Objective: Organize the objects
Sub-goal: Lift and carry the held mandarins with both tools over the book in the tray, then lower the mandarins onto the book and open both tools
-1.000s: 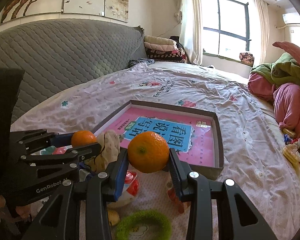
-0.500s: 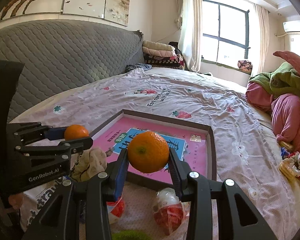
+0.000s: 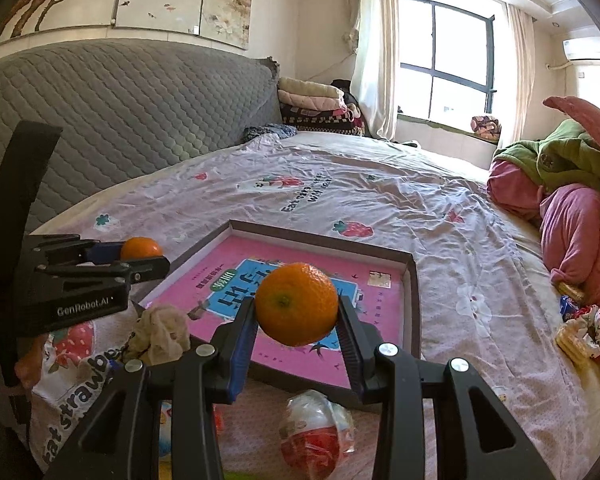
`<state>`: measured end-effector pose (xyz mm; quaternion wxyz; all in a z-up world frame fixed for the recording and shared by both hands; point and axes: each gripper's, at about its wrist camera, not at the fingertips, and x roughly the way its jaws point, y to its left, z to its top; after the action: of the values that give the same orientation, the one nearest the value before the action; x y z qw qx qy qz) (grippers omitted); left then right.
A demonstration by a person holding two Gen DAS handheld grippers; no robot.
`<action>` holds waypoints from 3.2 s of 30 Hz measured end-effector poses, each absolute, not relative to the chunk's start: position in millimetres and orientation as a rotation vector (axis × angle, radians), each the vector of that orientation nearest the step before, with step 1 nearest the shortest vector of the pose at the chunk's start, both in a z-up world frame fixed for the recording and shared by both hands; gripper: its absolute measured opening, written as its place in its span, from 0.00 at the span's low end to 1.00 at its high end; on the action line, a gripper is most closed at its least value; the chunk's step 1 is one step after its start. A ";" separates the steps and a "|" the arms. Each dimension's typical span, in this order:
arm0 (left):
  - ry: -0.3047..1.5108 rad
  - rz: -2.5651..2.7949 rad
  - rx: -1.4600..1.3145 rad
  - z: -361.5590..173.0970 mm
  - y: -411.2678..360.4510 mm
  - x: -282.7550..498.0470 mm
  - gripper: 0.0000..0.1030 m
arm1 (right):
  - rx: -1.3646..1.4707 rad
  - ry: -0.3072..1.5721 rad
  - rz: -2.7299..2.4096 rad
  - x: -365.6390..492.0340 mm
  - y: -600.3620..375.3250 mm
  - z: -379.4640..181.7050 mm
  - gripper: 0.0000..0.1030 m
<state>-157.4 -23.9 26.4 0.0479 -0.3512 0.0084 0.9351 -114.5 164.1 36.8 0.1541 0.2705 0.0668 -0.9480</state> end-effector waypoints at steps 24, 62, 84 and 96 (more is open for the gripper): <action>0.002 2.811 -1.186 12.4 -48.8 -219.6 0.37 | 0.816 0.224 -2.780 -153.3 193.0 33.0 0.39; 0.066 2.671 -1.361 -45.9 -25.7 -235.9 0.38 | 1.158 0.239 -2.681 -192.2 197.6 -29.8 0.39; 0.063 2.657 -1.358 -50.4 -23.8 -235.9 0.38 | 1.257 0.172 -2.637 -196.1 199.3 -42.1 0.39; 0.056 2.667 -1.338 -43.8 -22.5 -231.7 0.48 | 1.255 0.161 -2.639 -194.0 200.8 -41.3 0.39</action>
<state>-231.7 -22.5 -43.8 0.0784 -0.4470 0.0186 0.8909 -194.0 200.8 -41.3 0.1072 0.4264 0.0549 -0.8965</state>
